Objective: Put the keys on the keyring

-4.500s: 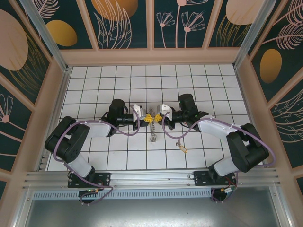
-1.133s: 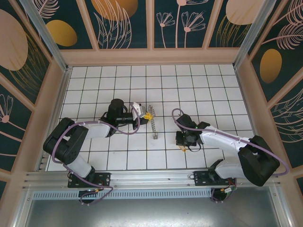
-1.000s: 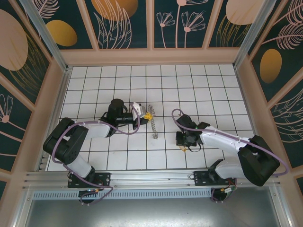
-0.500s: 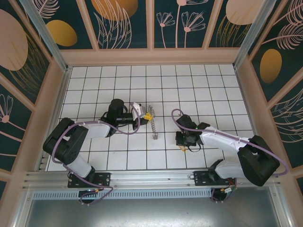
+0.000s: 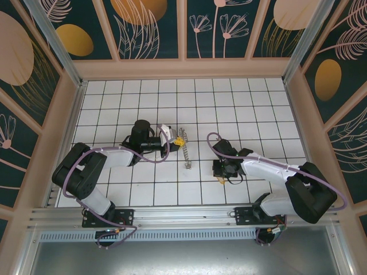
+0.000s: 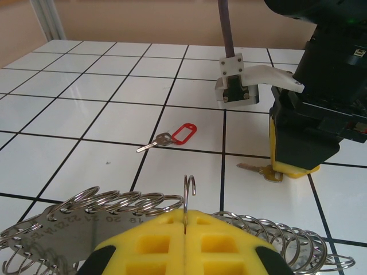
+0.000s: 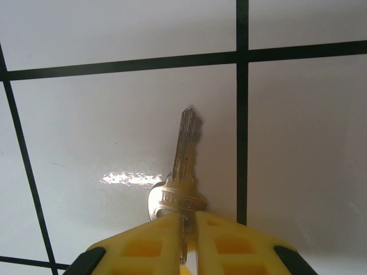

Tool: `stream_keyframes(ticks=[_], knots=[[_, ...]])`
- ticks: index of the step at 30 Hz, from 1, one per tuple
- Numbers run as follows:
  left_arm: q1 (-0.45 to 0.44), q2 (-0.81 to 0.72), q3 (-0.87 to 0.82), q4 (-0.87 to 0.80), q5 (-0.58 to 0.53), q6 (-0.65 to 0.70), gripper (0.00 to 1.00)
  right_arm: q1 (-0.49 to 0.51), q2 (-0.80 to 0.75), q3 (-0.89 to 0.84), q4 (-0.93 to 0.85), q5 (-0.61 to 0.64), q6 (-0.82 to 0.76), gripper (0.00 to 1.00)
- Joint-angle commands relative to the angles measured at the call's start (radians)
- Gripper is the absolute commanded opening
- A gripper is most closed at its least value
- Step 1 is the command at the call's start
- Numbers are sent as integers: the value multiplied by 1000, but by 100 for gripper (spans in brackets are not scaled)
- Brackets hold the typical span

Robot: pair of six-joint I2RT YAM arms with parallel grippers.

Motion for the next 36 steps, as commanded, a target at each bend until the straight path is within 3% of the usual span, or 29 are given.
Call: stream_keyframes(ticks=[1,26,36], knots=[[-7,-20,11,10,36,2,0,-7,-12,-8,0,18,1,14],[-6,-17,16,0,44,3,0,-7,-27,-19,13,28,8,14],[-6,-17,17,-2,44,4,0,-5,-47,-25,18,36,5,4]])
